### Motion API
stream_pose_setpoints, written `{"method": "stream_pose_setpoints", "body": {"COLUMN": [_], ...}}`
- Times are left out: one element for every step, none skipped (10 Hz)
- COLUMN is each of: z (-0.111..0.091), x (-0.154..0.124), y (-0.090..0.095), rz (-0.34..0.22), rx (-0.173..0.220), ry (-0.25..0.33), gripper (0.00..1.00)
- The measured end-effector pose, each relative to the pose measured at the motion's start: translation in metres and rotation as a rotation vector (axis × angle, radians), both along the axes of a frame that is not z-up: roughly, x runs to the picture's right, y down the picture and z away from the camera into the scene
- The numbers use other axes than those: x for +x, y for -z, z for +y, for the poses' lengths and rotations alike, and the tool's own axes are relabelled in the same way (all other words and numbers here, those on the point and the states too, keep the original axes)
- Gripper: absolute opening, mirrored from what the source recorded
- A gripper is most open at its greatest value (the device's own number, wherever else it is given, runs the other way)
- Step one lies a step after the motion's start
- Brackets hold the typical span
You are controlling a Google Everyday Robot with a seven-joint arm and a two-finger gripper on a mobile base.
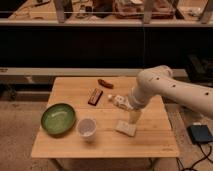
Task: Move the arm in a circular motion
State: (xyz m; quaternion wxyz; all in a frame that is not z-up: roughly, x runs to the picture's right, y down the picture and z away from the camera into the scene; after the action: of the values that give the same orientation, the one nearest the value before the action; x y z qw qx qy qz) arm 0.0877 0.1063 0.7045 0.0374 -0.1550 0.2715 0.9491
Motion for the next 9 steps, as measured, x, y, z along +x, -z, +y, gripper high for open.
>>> {"method": "stream_pose_setpoints", "body": {"z": [0.006, 0.010, 0.009, -0.004, -0.015, -0.028, -0.042, -0.055, -0.067], "x": [-0.026, -0.060, -0.082, -0.116, -0.137, -0.161, -0.185, -0.197, -0.204], "y": [0.003, 0.006, 0.007, 0.005, 0.002, -0.004, -0.015, -0.028, -0.042], "rz": [-0.051, -0.117, -0.160, -0.219, -0.252, -0.291, -0.321, -0.328, -0.323], "rx": [-0.001, 0.002, 0.010, 0.039, 0.058, 0.072, 0.084, 0.095, 0.103], "ry": [0.031, 0.070, 0.093, 0.129, 0.149, 0.166, 0.182, 0.191, 0.197], "gripper": [0.80, 0.80, 0.80, 0.80, 0.80, 0.80, 0.80, 0.80, 0.80]}}
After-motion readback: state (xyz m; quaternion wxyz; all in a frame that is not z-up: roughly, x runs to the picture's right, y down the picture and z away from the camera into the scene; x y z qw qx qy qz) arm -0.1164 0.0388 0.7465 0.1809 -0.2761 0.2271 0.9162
